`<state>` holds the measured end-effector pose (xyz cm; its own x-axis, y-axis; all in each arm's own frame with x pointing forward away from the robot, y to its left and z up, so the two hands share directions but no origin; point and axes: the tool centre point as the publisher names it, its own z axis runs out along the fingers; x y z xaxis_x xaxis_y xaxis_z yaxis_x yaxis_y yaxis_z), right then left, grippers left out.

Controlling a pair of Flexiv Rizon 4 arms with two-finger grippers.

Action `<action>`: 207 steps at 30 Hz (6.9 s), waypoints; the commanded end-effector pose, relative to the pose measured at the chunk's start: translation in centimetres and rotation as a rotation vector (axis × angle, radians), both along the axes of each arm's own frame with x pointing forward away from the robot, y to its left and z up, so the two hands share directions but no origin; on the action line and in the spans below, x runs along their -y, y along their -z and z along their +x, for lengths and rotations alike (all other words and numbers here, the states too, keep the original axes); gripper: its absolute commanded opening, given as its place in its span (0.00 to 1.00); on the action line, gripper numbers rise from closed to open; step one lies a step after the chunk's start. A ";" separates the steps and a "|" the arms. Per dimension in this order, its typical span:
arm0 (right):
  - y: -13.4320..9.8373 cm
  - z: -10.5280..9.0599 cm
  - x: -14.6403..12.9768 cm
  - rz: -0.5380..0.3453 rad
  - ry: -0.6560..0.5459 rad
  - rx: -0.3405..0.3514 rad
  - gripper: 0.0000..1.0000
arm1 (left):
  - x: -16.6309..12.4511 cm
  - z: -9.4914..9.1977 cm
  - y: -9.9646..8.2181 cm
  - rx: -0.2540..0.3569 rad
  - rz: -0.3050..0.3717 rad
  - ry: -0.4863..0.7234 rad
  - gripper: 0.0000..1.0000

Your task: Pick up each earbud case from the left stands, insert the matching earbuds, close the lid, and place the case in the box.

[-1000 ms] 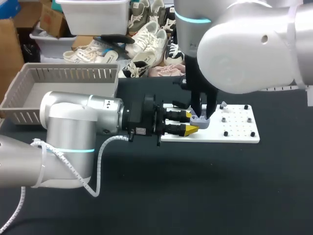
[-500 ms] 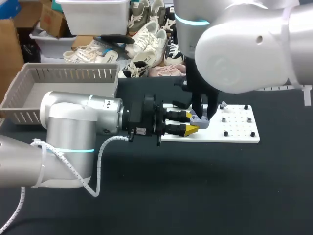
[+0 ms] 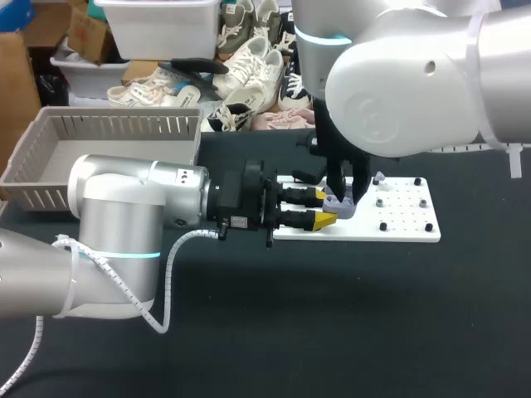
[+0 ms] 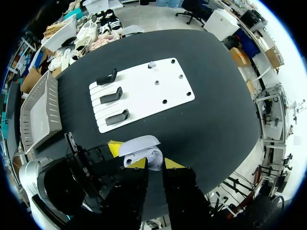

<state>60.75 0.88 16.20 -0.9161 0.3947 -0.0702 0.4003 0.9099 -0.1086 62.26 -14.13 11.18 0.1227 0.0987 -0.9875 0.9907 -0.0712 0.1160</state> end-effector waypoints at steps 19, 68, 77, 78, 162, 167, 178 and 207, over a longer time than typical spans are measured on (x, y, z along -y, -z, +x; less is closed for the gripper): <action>0.4 0.1 -0.2 -0.005 0.023 0.007 0.41 | 0.0 0.0 0.1 0.002 -0.003 -0.002 0.00; -0.4 10.2 7.5 0.326 -0.108 0.329 0.60 | 0.0 0.0 0.1 0.002 -0.003 -0.002 0.00; 3.4 12.6 8.0 0.311 -0.135 0.277 0.54 | 0.0 0.0 0.1 0.002 -0.003 -0.002 0.00; 3.7 12.8 8.2 0.309 -0.131 0.273 0.53 | 0.0 0.0 0.1 0.002 -0.003 -0.002 0.00; 13.2 19.4 9.3 0.388 -0.104 0.218 0.32 | 0.0 0.0 0.1 0.002 -0.003 -0.002 0.00; 13.4 19.5 9.4 0.385 -0.103 0.215 0.31 | 0.0 0.0 0.1 0.002 -0.003 -0.002 0.00; 13.5 19.6 9.1 0.379 -0.108 0.209 0.02 | 0.0 0.0 0.1 0.002 -0.003 -0.002 0.00; 10.6 17.8 9.5 0.379 -0.096 0.239 0.00 | 0.0 0.0 0.1 0.002 -0.003 -0.002 0.00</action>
<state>79.77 -8.37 4.83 -0.9307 0.3394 -0.1362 0.2812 0.9022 0.3270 62.28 -14.11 11.18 0.1227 0.0987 -0.9875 0.9907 -0.0705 0.1161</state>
